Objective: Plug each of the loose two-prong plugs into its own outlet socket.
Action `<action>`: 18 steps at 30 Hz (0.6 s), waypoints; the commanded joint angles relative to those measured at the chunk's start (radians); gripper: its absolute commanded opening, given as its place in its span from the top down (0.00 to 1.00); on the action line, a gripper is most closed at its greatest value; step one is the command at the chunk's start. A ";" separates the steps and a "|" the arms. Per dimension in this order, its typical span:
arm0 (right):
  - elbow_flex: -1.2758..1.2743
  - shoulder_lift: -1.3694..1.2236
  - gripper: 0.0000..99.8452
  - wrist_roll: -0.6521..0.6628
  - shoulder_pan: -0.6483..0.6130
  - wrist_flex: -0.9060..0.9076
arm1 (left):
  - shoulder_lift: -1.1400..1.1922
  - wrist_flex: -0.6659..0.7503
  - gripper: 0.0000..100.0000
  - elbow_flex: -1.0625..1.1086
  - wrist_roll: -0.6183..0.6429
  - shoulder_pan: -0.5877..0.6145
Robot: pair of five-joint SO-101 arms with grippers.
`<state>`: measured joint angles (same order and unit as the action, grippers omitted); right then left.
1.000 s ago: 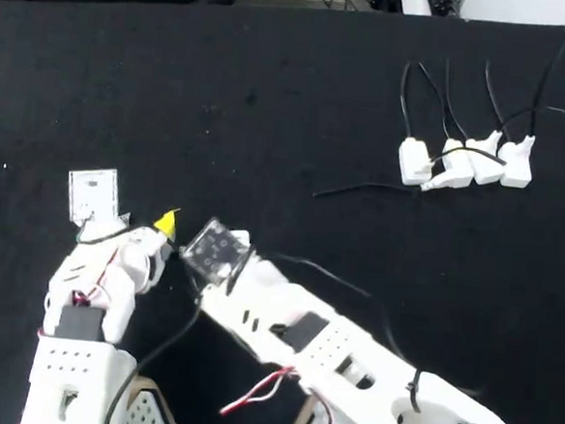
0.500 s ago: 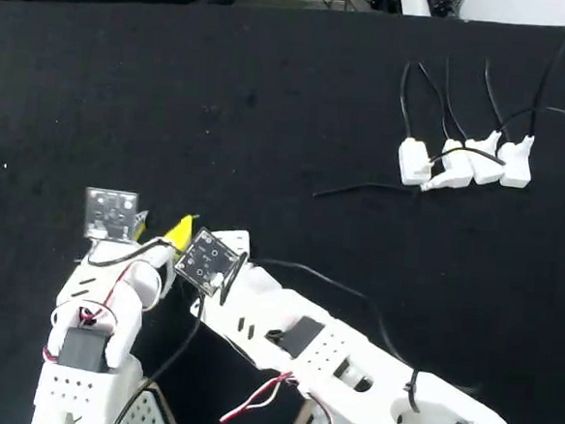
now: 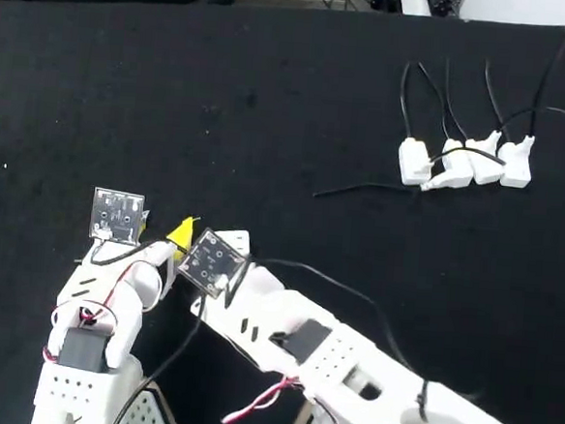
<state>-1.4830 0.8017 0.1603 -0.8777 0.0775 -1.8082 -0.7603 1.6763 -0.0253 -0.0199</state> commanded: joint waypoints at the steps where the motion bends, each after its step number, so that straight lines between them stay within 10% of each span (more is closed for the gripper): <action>1: 0.007 0.160 0.99 -0.005 -0.009 0.103 | -0.011 0.012 0.78 0.018 -0.011 -0.013; 18: -0.093 0.464 0.99 -0.009 0.005 0.204 | -0.011 0.012 0.78 0.018 -0.011 -0.013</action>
<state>-1.5919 1.2144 0.1603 -0.8777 0.2800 -1.8190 -0.7587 1.6763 -0.0253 -0.0199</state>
